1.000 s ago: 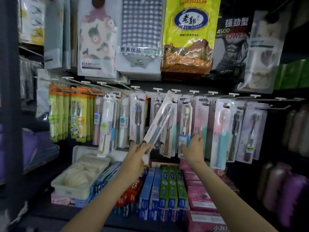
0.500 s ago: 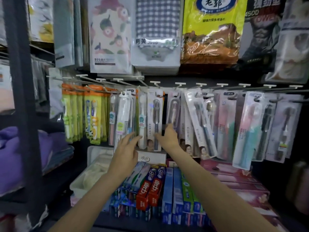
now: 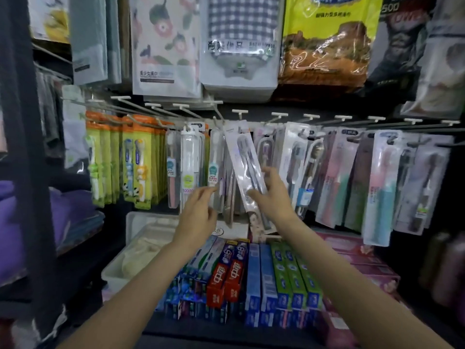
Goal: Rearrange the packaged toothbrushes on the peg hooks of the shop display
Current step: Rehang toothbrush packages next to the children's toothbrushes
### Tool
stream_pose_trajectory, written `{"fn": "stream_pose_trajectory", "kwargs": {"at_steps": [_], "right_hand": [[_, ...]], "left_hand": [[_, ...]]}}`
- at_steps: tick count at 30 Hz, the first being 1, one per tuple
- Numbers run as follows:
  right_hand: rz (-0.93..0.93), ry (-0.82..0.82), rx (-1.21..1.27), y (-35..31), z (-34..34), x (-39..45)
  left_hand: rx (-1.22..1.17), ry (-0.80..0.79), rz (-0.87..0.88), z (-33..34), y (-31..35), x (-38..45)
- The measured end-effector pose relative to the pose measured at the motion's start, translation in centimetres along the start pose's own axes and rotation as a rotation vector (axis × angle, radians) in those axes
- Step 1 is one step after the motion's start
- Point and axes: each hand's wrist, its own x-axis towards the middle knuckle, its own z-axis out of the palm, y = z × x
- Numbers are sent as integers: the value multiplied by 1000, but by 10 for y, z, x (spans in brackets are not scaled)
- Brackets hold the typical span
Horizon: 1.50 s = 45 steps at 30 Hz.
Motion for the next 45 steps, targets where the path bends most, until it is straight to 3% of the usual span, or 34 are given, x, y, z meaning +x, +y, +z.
{"fn": "stream_pose_trajectory", "kwargs": {"at_steps": [8, 12, 16, 20, 24, 31, 38, 45], "right_hand": [[-336, -48, -615, -22, -76, 8], [-324, -145, -528, -38, -76, 14], [-394, -57, -565, -32, -78, 3], [-400, -43, -526, 3, -101, -27], [-275, 57, -442, 28, -131, -34], [-202, 52, -367, 21, -134, -18], [-54, 156, -53, 30, -115, -20], [77, 131, -32, 40, -96, -17]], "left_hand": [[-27, -55, 2, 13, 26, 11], [-46, -121, -118, 26, 36, 26], [-85, -152, -214, 36, 35, 35], [-122, -98, -274, 39, 30, 44], [-161, -16, -374, 47, 35, 57], [-324, 45, -467, 57, 53, 73], [-313, 56, -430, 55, 50, 68], [-566, 0, -416, 30, 56, 51]]}}
